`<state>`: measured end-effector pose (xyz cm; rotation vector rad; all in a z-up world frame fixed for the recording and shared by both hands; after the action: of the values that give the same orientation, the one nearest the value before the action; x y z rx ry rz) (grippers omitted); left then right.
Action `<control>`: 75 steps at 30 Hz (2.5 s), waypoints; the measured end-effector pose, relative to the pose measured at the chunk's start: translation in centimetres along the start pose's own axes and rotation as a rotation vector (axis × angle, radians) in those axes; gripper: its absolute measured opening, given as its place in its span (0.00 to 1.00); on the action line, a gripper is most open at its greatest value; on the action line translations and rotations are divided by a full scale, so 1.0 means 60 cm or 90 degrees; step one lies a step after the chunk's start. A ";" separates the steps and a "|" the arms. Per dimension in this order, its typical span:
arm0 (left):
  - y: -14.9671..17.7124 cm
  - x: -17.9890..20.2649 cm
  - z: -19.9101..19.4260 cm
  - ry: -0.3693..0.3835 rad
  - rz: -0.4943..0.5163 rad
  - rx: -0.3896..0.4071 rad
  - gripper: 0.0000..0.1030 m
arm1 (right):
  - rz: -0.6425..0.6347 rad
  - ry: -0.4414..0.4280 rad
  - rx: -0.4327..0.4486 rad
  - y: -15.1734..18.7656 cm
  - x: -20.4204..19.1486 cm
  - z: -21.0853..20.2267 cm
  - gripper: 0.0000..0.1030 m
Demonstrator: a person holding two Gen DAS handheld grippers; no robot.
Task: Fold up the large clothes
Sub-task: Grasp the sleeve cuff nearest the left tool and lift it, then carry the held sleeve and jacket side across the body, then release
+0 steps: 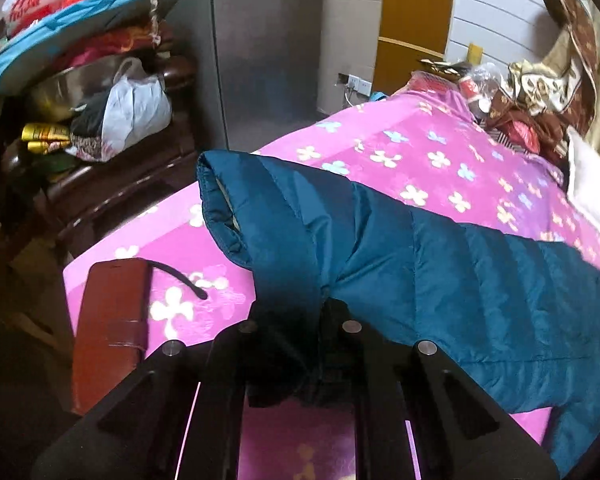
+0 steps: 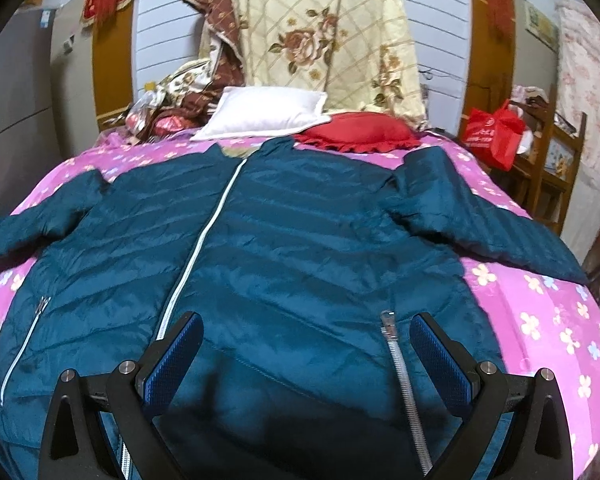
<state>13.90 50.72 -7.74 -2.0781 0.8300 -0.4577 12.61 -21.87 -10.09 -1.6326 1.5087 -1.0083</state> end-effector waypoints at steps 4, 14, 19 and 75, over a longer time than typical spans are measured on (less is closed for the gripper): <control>-0.019 0.042 -0.052 0.019 0.035 0.025 0.09 | -0.020 0.027 0.004 0.000 0.031 -0.015 1.00; -0.040 0.380 -0.251 0.290 0.079 0.080 0.09 | 0.035 0.091 -0.029 0.023 0.164 -0.026 1.00; 0.009 0.594 -0.356 0.421 0.135 0.067 0.08 | 0.037 0.126 -0.055 0.036 0.202 -0.030 1.00; 0.242 0.599 -0.154 0.284 0.122 -0.067 0.69 | 0.136 -0.100 -0.117 -0.105 0.049 0.347 0.91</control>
<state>28.55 14.05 -13.07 -1.9931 1.3251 -0.8025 34.02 -24.66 -13.93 -1.5927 1.6646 -0.6270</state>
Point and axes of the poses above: each gripper's, at about its wrist camera, not at the fingertips, and z roughly the way its jaws point, x to its right, y to its underside, the point moved 7 cm from there along z, roughly the way its jaws point, and after that the axes turned 11 degrees about x, right-handed, at the moved point
